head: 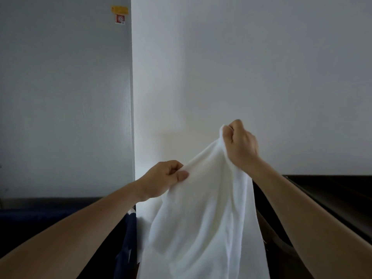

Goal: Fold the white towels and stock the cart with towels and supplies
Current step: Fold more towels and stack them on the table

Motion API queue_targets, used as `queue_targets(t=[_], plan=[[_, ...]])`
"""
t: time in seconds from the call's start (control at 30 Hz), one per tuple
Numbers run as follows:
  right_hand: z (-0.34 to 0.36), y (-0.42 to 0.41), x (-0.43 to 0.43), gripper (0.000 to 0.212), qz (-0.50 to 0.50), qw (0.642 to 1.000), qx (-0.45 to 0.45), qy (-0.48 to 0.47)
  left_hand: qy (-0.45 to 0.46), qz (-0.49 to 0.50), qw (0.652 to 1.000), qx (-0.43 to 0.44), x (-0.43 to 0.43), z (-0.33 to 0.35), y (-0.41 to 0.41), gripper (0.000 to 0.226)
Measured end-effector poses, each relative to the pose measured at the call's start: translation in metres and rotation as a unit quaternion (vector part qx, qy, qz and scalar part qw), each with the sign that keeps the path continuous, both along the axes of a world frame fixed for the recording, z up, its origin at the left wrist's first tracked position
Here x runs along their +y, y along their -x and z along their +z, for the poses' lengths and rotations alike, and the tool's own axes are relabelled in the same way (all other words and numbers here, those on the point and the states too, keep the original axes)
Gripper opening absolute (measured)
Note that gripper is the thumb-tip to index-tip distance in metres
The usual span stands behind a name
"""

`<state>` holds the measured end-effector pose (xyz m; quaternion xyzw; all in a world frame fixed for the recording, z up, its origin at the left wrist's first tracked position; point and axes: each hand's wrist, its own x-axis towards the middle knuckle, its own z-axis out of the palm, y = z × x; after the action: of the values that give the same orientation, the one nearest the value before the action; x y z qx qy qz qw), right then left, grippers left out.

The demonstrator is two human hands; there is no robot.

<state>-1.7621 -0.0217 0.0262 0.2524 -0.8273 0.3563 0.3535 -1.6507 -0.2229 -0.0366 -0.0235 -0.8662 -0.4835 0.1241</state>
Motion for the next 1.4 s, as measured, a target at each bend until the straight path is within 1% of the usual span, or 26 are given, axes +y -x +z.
queue_targets(t=[0.07, 0.13, 0.17, 0.23, 0.33, 0.43, 0.5, 0.6, 0.63, 0.67, 0.73, 0.8, 0.87, 0.93, 1.0, 1.07, 1.13, 1.2, 1.27, 1.3, 1.4], plan=[[0.005, 0.010, 0.004, 0.026, -0.033, 0.999, 0.005, -0.031, 0.063, 0.011, 0.998, 0.005, -0.011, -0.004, -0.003, 0.013], [0.006, 0.016, 0.006, 0.027, -0.050, 0.998, 0.005, -0.034, 0.131, 0.016, 0.991, 0.000, -0.024, -0.012, -0.007, 0.010], [0.005, 0.017, 0.006, 0.027, -0.046, 0.998, 0.006, -0.034, 0.141, 0.014, 0.990, -0.002, -0.029, -0.017, -0.009, 0.009], [0.004, 0.017, 0.005, 0.027, -0.033, 0.999, 0.005, -0.027, 0.134, 0.023, 0.991, 0.002, -0.036, -0.024, -0.014, 0.008], [0.011, 0.016, 0.005, 0.026, -0.033, 0.999, 0.000, 0.027, 0.147, 0.086, 0.985, 0.003, -0.052, -0.029, -0.009, 0.015], [0.015, 0.017, 0.009, 0.026, -0.036, 0.998, 0.003, 0.044, 0.151, 0.188, 0.969, -0.052, -0.073, -0.029, 0.001, 0.012], [0.015, 0.018, 0.012, 0.027, -0.039, 0.998, 0.003, 0.045, 0.147, 0.214, 0.960, -0.108, -0.084, -0.030, 0.003, 0.012], [0.011, 0.022, 0.018, 0.029, -0.059, 0.998, -0.004, 0.027, 0.114, 0.185, 0.956, -0.195, -0.089, -0.034, -0.006, 0.019], [0.009, 0.025, 0.020, 0.029, -0.068, 0.997, -0.011, 0.026, 0.104, 0.170, 0.959, -0.203, -0.090, -0.037, -0.008, 0.025], [0.007, 0.028, 0.023, 0.028, -0.077, 0.997, -0.019, 0.026, 0.106, 0.148, 0.966, -0.184, -0.090, -0.039, -0.009, 0.033], [0.004, 0.035, 0.028, 0.028, -0.093, 0.995, -0.033, 0.028, 0.146, 0.095, 0.980, -0.095, -0.086, -0.042, -0.012, 0.049], [0.004, 0.040, 0.031, 0.028, -0.103, 0.993, -0.040, 0.032, 0.164, 0.029, 0.986, -0.019, -0.076, -0.041, -0.018, 0.065], [0.004, 0.044, 0.034, 0.028, -0.113, 0.992, -0.045, 0.029, 0.184, -0.032, 0.982, 0.006, -0.064, -0.037, -0.024, 0.072], [0.004, 0.048, 0.036, 0.028, -0.120, 0.991, -0.051, 0.024, 0.213, -0.069, 0.974, 0.018, -0.055, -0.033, -0.029, 0.066], [0.002, 0.050, 0.037, 0.029, -0.122, 0.991, -0.052, 0.021, 0.236, -0.076, 0.969, 0.019, -0.050, -0.030, -0.033, 0.048], [0.000, 0.052, 0.037, 0.029, -0.120, 0.991, -0.054, 0.021, 0.251, -0.072, 0.965, 0.005, -0.049, -0.027, -0.036, 0.033], [-0.001, 0.053, 0.037, 0.029, -0.118, 0.991, -0.058, 0.019, 0.249, -0.064, 0.966, -0.024, -0.050, -0.026, -0.038, 0.027], [-0.001, 0.054, 0.036, 0.029, -0.116, 0.991, -0.059, 0.018, 0.240, -0.043, 0.969, -0.039, -0.052, -0.027, -0.038, 0.023], [0.000, 0.056, 0.036, 0.029, -0.113, 0.992, -0.058, 0.021, 0.217, -0.024, 0.975, -0.035, -0.058, -0.029, -0.037, 0.020], [0.000, 0.057, 0.037, 0.029, -0.114, 0.991, -0.059, 0.024, 0.203, -0.024, 0.978, -0.039, -0.062, -0.031, -0.037, 0.021], [-0.001, 0.062, 0.042, 0.029, -0.116, 0.990, -0.070, 0.036, 0.191, -0.030, 0.979, -0.064, -0.074, -0.039, -0.040, 0.036]])
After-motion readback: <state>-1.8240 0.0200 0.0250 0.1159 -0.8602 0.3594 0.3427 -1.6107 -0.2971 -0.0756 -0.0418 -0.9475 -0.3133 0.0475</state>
